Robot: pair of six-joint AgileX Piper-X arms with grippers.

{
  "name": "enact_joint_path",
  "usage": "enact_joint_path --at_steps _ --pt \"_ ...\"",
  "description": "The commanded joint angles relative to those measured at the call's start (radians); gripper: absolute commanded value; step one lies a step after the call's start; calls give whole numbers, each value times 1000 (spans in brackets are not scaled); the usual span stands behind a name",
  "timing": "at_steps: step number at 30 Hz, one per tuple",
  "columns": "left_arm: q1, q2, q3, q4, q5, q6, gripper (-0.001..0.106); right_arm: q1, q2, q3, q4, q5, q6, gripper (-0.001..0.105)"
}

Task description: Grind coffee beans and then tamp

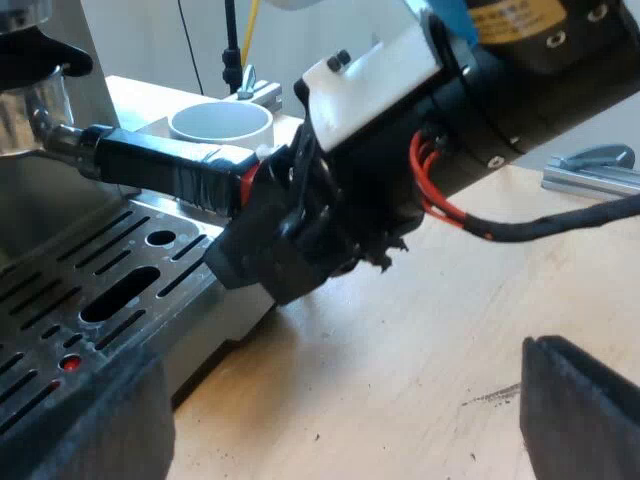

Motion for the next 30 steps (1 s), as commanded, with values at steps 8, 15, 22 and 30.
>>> enact_joint_path --at_steps 8,15,22,30 --pt "-7 1 -3 -20 6 -13 73 101 -30 -8 57 27 9 0" --pt "-7 1 -3 -18 6 -13 73 177 -30 -5 113 139 82 0" --pt "-7 1 -3 -18 6 -10 73 232 -54 -3 221 173 168 0" --pt "-7 1 -62 32 6 -10 73 296 -125 -3 329 200 212 0"
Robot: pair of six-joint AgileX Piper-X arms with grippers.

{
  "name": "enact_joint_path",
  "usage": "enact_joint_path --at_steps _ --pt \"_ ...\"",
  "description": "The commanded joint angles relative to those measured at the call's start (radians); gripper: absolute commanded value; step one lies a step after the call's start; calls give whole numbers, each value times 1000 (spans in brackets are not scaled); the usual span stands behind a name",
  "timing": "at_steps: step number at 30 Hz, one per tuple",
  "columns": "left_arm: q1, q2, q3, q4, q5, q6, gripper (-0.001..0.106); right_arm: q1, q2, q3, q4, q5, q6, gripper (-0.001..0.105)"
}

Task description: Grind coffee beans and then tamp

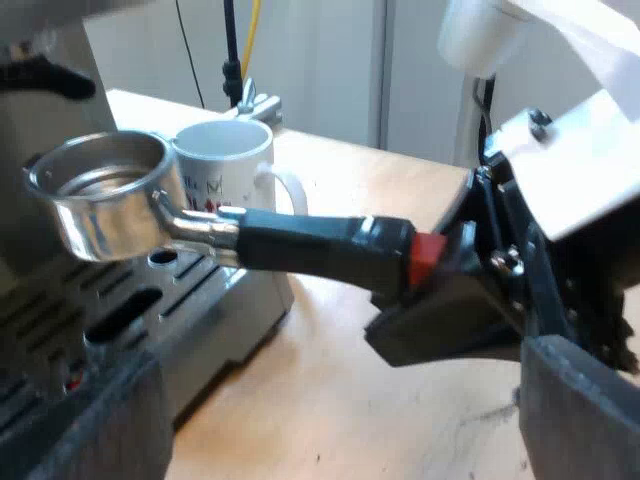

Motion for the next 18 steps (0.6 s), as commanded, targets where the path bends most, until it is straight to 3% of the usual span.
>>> enact_joint_path --at_steps 1,5,7,9,14,18 --pt "-7 -3 -40 38 6 -10 73 24 -53 -12 38 59 17 0" --pt "-7 -8 -55 80 6 -8 73 65 -95 -12 96 57 23 0" --pt "-7 -42 -117 237 -2 71 73 90 -116 -12 121 57 23 0" --pt "-7 -52 -135 277 -4 99 73 110 -134 -12 137 57 23 0" --pt "-7 -110 -231 454 -68 126 73 151 -184 -12 179 57 23 0" --pt "-7 -140 -274 562 -68 126 73 183 -229 -12 229 50 -4 0"
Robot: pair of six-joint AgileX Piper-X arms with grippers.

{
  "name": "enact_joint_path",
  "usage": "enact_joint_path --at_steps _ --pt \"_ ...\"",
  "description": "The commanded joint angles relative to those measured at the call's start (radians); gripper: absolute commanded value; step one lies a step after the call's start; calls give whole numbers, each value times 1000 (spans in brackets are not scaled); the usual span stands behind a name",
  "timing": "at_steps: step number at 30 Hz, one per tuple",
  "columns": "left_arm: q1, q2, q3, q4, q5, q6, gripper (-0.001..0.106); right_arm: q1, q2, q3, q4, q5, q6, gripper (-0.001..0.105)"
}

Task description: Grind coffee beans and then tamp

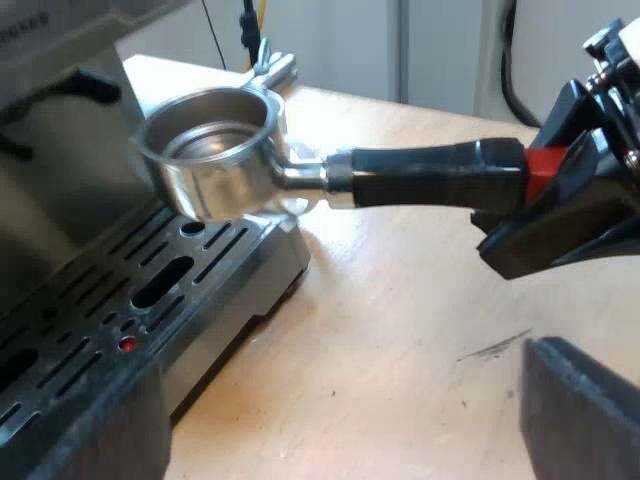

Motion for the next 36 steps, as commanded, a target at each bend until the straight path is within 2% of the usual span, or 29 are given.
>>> enact_joint_path --at_steps 1,8,17,22,28,30,36 --pt "-7 -32 -41 118 -16 3 73 18 -55 -12 29 22 -67 0" --pt "-7 -83 -65 255 -16 3 73 12 -98 -12 27 -70 -270 0" --pt "-7 -85 -65 256 -18 3 73 -78 -104 15 -31 -255 -456 0" --pt "-7 -85 -65 256 -18 3 73 -133 -104 72 -111 -343 -478 0" --pt "-7 -85 -62 256 -18 3 73 -171 -104 153 -189 -361 -510 0" --pt "-7 -85 -57 245 -18 3 73 -180 -104 188 -235 -399 -509 0" --pt "-7 -40 -35 203 -18 3 73 -221 -104 270 -320 -417 -507 0"
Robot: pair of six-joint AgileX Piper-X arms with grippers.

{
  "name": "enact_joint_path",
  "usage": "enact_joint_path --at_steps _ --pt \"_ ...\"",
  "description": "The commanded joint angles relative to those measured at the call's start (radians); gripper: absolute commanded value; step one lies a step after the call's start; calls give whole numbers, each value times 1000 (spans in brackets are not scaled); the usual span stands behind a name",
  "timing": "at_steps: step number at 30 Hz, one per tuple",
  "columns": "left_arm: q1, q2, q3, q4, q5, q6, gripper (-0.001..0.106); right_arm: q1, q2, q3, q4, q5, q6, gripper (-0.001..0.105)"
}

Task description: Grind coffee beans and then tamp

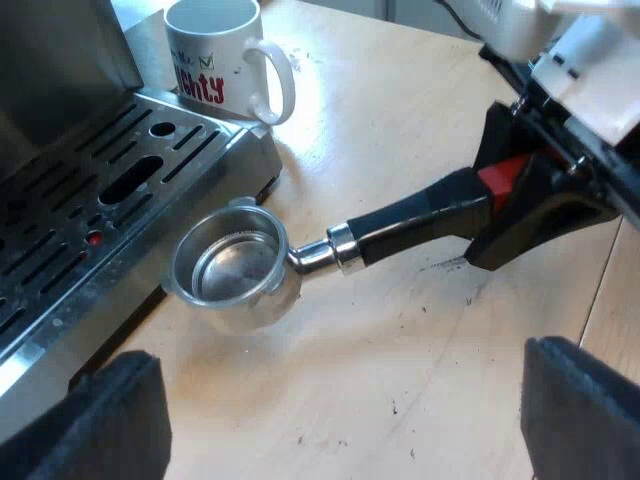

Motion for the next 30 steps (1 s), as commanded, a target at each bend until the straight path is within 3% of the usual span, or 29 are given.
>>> enact_joint_path --at_steps 1,7,14,20,30 --pt "-7 46 12 -35 -10 3 73 -27 -16 23 -74 -18 -7 0" --pt "-7 171 43 -97 -2 48 73 -72 -16 84 -194 -28 -9 0" --pt "-7 282 59 -164 0 48 73 -90 -4 149 -303 -43 -11 0" --pt "-7 350 59 -169 24 48 73 -90 74 151 -348 -73 -39 0" --pt "-7 438 59 -195 -4 95 73 -90 221 151 -413 -64 -33 0"
